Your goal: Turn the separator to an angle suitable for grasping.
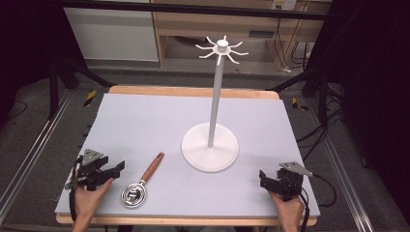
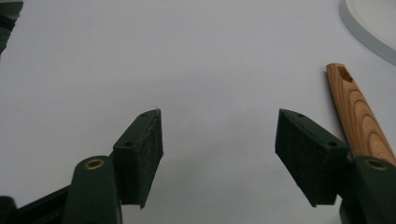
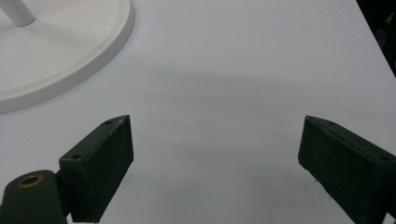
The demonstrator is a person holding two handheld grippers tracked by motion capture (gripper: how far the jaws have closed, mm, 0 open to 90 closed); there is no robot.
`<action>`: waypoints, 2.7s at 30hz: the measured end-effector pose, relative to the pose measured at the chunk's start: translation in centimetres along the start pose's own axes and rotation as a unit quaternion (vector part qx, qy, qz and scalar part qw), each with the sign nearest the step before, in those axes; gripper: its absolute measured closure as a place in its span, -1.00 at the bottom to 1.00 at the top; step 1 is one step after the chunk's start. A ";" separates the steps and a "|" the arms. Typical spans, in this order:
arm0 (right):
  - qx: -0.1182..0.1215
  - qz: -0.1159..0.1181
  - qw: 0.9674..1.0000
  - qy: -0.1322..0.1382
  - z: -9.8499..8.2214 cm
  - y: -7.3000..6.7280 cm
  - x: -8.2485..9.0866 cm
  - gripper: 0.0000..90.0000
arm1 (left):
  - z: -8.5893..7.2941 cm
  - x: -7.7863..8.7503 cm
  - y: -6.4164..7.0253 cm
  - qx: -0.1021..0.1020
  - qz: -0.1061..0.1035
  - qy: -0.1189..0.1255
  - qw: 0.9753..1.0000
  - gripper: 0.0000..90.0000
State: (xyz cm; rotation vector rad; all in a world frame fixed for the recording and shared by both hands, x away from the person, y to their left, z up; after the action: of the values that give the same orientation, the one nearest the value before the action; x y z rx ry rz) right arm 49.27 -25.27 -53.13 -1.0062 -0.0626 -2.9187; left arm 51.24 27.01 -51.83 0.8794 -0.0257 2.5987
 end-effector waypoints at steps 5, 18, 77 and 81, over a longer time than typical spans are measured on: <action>0.005 0.005 1.000 -0.001 -0.1 -0.4 0.2 -0.76 | 0.4 0.3 0.9 -0.007 -0.016 -0.002 1.000 -0.28; 0.025 0.005 1.000 -0.005 -0.2 -1.3 0.3 -0.77 | 1.6 0.8 3.3 -0.039 -0.048 -0.014 0.998 -0.25; 0.025 0.006 0.999 -0.023 -0.9 -1.4 0.4 -0.77 | -1.3 -3.9 9.4 -0.121 -0.096 -0.203 0.967 0.36; 0.027 0.006 0.999 -0.022 -0.8 -1.4 0.4 -0.77 | -1.5 -4.0 9.4 -0.118 -0.096 -0.208 0.966 0.37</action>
State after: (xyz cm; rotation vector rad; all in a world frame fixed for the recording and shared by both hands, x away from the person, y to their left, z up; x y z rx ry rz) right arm 48.37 -23.92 -53.60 -1.0594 -0.1348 -2.8681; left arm 49.76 17.13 -54.31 1.2495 -0.3406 2.1381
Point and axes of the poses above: each handheld gripper's, and its own axes: x roughly backward along the jaws, z roughly out of its top, y roughly to its right, the point moved 10 cm from there along -x, roughly forward along the jaws, and after that the axes turned 5 degrees about -z, right-handed, at the moved point
